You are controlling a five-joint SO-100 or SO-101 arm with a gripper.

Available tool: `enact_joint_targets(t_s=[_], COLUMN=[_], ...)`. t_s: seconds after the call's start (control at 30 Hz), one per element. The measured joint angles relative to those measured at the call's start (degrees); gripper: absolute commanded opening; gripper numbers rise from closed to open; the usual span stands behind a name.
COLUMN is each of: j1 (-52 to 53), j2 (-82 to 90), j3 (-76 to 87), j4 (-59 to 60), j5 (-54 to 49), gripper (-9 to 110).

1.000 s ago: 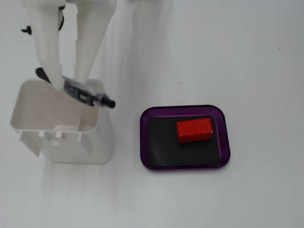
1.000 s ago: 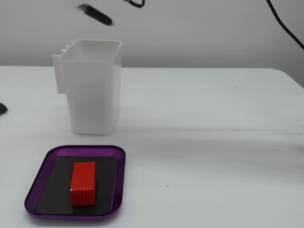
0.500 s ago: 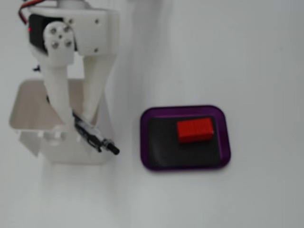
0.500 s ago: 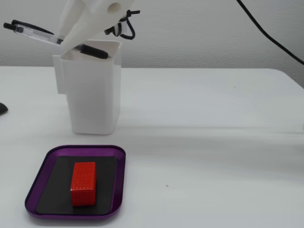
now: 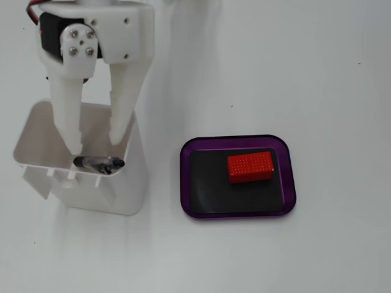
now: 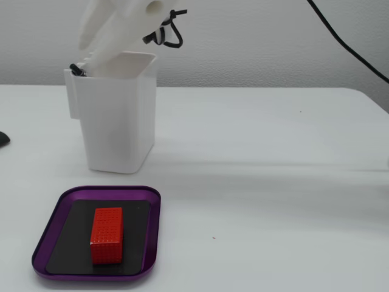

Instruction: Pick up the pen and put it in the pen holder.

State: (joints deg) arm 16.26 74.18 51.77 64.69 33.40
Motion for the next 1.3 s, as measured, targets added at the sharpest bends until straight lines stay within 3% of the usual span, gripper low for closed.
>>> enact_joint_targets(t_s=[0.3, 0.47, 0.73, 1.13, 1.3], j1=[-1.5, -3.0, -3.3, -3.2, -2.7], j2=[14.9, 28.0, 55.1, 102.6, 117.8], j3=[-11.3, -5.2, 33.8, 101.3, 117.0], j4=[25.3, 31.8, 31.2, 3.8, 2.8], j5=[-24.0, -32.0, -35.8, -35.8, -35.8], gripper=[11, 11, 12, 11, 11])
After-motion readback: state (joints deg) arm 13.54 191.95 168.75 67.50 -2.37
